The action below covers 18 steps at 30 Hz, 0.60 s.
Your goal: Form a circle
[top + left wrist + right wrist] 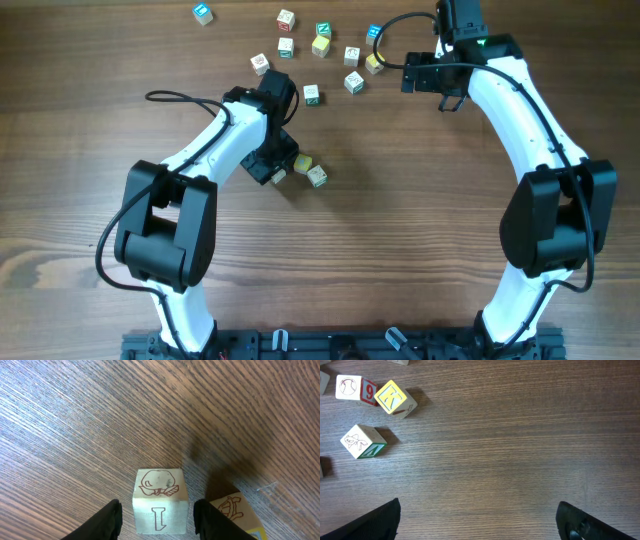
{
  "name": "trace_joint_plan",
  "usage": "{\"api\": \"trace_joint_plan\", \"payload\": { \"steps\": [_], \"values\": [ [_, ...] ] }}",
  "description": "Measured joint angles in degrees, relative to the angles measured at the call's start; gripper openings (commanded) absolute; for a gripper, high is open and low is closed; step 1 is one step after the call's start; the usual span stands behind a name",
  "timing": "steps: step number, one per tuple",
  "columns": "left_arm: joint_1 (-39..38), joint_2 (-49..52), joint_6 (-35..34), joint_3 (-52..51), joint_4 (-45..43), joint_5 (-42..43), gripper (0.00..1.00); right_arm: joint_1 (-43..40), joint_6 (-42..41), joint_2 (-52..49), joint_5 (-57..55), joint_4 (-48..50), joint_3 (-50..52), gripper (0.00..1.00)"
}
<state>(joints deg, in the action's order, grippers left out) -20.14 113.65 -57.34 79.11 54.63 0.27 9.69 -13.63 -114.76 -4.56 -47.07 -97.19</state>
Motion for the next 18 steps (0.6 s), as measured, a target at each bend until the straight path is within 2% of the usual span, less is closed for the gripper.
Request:
{"api": "trace_joint_plan", "payload": {
  "steps": [7,18],
  "values": [
    [0.0,0.0,0.0,0.0,0.63,-0.02,0.38,0.0,0.0,0.0,0.0,0.0,0.0,1.0],
    [0.0,0.0,0.0,0.0,-0.42,0.04,0.38,0.0,0.0,0.0,0.0,0.0,0.0,1.0]
  ]
}}
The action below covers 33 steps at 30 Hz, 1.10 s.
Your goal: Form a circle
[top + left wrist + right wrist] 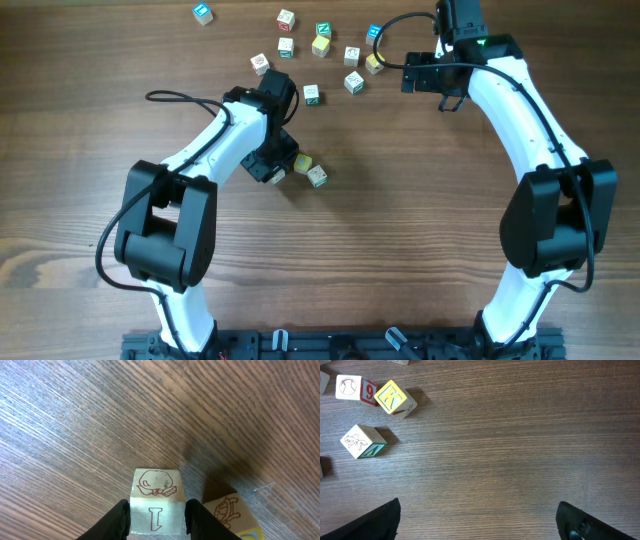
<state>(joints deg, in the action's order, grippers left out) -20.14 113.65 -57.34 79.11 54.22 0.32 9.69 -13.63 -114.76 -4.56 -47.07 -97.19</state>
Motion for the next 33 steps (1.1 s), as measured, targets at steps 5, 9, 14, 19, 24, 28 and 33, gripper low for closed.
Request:
{"api": "trace_joint_plan", "payload": {
  "steps": [5,9,14,19,24,28,33],
  "values": [
    [0.0,0.0,0.0,0.0,-0.72,0.0,0.38,0.0,0.0,0.0,0.0,0.0,0.0,1.0],
    [0.0,0.0,-0.02,0.0,-0.72,0.0,0.38,0.0,0.0,0.0,0.0,0.0,0.0,1.0],
    [0.0,0.0,-0.48,0.0,-0.72,0.02,0.39,0.0,0.0,0.0,0.0,0.0,0.0,1.0],
    [0.0,0.0,-2.01,0.0,-0.76,1.27,0.39,0.0,0.0,0.0,0.0,0.0,0.0,1.0],
    [0.0,0.0,-2.43,0.0,-0.96,1.33,0.39,0.0,0.0,0.0,0.0,0.0,0.0,1.0],
    [0.0,0.0,-3.02,0.0,-1.31,1.51,0.39,0.0,0.0,0.0,0.0,0.0,0.0,1.0],
    [0.0,0.0,-4.07,0.0,-1.97,1.53,0.39,0.0,0.0,0.0,0.0,0.0,0.0,1.0]
  ]
}}
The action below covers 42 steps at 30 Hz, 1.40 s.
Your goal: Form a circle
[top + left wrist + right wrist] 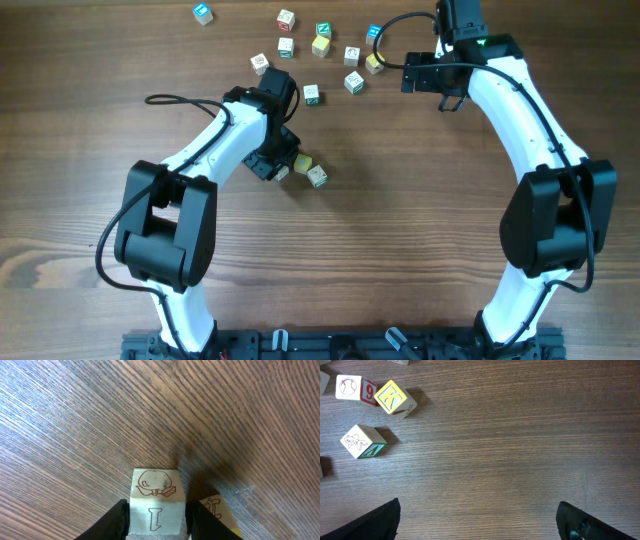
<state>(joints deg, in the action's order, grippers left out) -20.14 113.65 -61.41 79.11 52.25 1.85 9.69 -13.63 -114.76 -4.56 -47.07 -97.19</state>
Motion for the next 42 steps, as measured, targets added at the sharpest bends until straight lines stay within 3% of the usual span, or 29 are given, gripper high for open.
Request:
{"api": "trace_joint_plan", "payload": {
  "steps": [17,21,42],
  "values": [
    [0.0,0.0,-1.07,0.0,-0.04,1.31,0.39,0.0,0.0,0.0,0.0,0.0,0.0,1.0],
    [0.0,0.0,-1.18,0.0,-0.02,1.53,0.32,0.0,0.0,0.0,0.0,0.0,0.0,1.0],
    [0.0,0.0,-1.51,0.0,0.52,2.78,0.36,0.0,0.0,0.0,0.0,0.0,0.0,1.0]
  ]
}}
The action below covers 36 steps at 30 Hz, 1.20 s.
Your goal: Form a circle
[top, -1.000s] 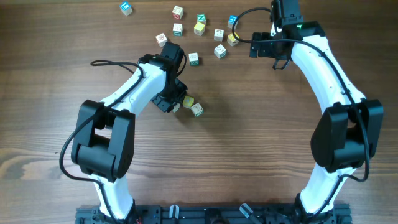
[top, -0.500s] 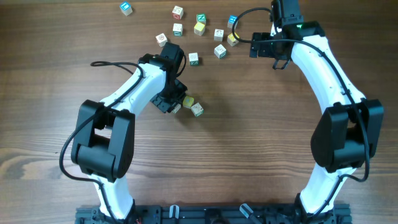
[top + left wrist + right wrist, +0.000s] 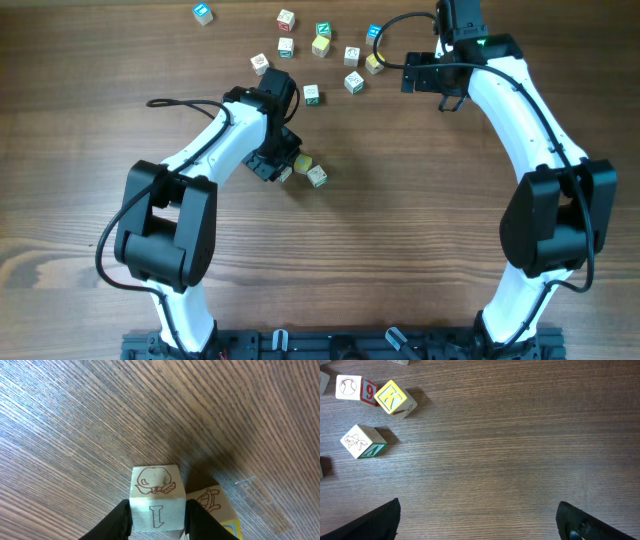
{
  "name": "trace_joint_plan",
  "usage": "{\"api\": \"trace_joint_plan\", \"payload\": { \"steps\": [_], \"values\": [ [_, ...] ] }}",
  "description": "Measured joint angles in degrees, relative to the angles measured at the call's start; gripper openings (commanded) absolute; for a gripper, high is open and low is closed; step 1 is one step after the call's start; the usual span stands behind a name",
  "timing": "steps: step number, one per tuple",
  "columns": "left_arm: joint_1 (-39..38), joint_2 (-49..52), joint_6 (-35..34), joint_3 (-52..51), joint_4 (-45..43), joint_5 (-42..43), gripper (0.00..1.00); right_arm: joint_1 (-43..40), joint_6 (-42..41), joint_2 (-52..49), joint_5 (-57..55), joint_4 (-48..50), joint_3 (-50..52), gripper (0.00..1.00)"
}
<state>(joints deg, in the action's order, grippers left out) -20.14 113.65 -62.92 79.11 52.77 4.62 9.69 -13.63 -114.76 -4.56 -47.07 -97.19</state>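
Note:
My left gripper [image 3: 156, 521] is shut on a pale wooden block [image 3: 156, 499] marked with a letter I and a brown drawing. The same gripper [image 3: 279, 166] shows below the block cluster in the overhead view. A second block [image 3: 213, 506], with a turtle drawing and a yellow face, lies right beside the held one. Another loose block [image 3: 317, 176] lies just to the right of them. My right gripper [image 3: 477, 521] is open over bare wood, to the right of the cluster [image 3: 440, 88].
Several lettered blocks are scattered along the far edge of the wooden table [image 3: 420, 230], among them a blue one [image 3: 203, 12] at far left. In the right wrist view a 9 block [image 3: 355, 388], a yellow K block [image 3: 395, 398] and a green-faced block [image 3: 363, 441] sit at upper left.
The left gripper, still shut on the I block, has shifted slightly, and more of the turtle block shows beside it. The right arm has not moved.
The left gripper first stood open with its fingers either side of the I block. It was then shut on the block, and has held it through small shifts beside the turtle block. The right gripper stayed open and still throughout.

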Motion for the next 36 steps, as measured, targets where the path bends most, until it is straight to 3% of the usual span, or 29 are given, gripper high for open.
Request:
{"api": "trace_joint_plan", "payload": {
  "steps": [8,13,20,36],
  "values": [
    [0.0,0.0,0.0,0.0,-0.57,0.0,0.37,0.0,0.0,0.0,0.0,0.0,0.0,1.0],
    [0.0,0.0,-0.02,0.0,-0.57,0.02,0.45,0.0,0.0,0.0,0.0,0.0,0.0,1.0],
    [0.0,0.0,-0.2,0.0,-0.39,0.02,0.37,0.0,0.0,0.0,0.0,0.0,0.0,1.0],
    [-0.07,0.0,-0.22,0.0,-0.46,0.02,0.36,0.0,0.0,0.0,0.0,0.0,0.0,1.0]
  ]
}}
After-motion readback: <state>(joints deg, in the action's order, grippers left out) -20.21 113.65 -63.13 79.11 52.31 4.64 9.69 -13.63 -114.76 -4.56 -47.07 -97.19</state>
